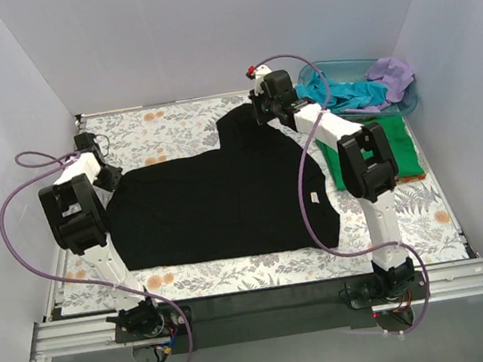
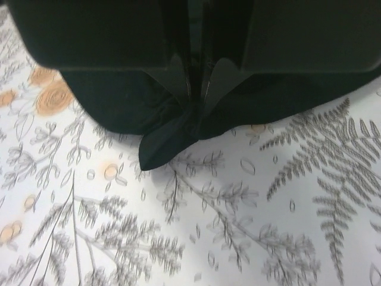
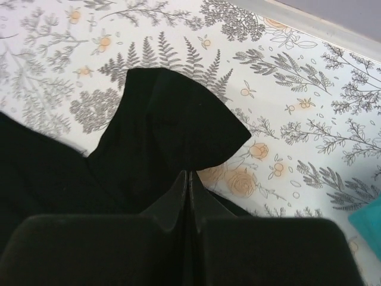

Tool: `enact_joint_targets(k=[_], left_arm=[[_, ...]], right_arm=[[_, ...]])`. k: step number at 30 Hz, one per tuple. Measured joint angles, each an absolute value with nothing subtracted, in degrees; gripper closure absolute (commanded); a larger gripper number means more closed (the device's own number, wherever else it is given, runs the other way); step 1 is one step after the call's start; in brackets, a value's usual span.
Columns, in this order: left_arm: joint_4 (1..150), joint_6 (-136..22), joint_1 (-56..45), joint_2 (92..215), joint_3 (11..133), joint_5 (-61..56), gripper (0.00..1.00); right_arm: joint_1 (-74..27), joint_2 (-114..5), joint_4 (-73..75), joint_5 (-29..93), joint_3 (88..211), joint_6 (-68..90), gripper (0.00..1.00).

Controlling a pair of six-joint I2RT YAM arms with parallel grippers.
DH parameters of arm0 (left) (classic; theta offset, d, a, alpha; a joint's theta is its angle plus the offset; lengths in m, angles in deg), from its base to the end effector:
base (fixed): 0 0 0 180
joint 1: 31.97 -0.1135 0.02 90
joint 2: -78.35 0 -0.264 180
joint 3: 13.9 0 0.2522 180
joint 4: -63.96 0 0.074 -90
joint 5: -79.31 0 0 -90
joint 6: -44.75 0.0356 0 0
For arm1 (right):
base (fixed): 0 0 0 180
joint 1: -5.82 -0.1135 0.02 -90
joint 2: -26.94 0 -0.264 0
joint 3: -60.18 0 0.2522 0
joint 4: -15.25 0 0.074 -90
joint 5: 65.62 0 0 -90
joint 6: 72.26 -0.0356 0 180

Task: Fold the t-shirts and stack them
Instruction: Fold the tshirt

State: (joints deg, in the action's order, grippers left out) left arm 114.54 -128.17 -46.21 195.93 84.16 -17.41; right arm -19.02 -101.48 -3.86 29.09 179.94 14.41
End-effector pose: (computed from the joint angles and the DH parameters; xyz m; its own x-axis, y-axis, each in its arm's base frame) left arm 0.4033 0.1067 0.1604 0.1684 -0.9741 -0.1511 -0.9393 -0.1121 -0.3242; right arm 0.4800 0.2254 0.2314 -0.4503 -0.1446 -0.8811 -0.4592 0.8838 0.0896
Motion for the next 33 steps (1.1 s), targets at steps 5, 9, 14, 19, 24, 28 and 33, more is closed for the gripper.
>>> enact_joint_targets(k=[5,9,14,19,24,28,33], left_arm=[[112.27,-128.69,-45.93,190.35,76.18,-15.53,1.00],[111.07,-129.89,-45.82,184.95,69.62,-15.62,1.00],[110.91,-131.93,-45.77,176.39,63.72,-17.34,1.00],[110.67,-133.13,-45.77,171.18,62.58,-18.57,1.00],[113.43,-135.40,-45.77,167.84,62.21,-20.64,1.00],[113.05,-136.60,-45.77,160.41,64.33,-22.20,1.00],[113.14,-136.21,-45.73,168.19,75.87,-23.55,1.00]], right_arm=[[-19.09,-90.33,1.39,30.62,164.79,16.85,0.99],[-19.37,-81.98,3.42,30.64,152.77,18.21,0.99],[-19.46,-72.17,5.41,29.90,141.47,18.62,0.99],[-19.76,-62.88,7.12,28.37,131.55,18.41,0.99],[-19.83,-54.75,7.99,27.10,124.45,18.14,0.99],[-19.83,-51.04,8.12,25.99,122.17,18.47,0.99],[-19.83,-53.09,7.90,24.02,124.47,19.59,0.99]])
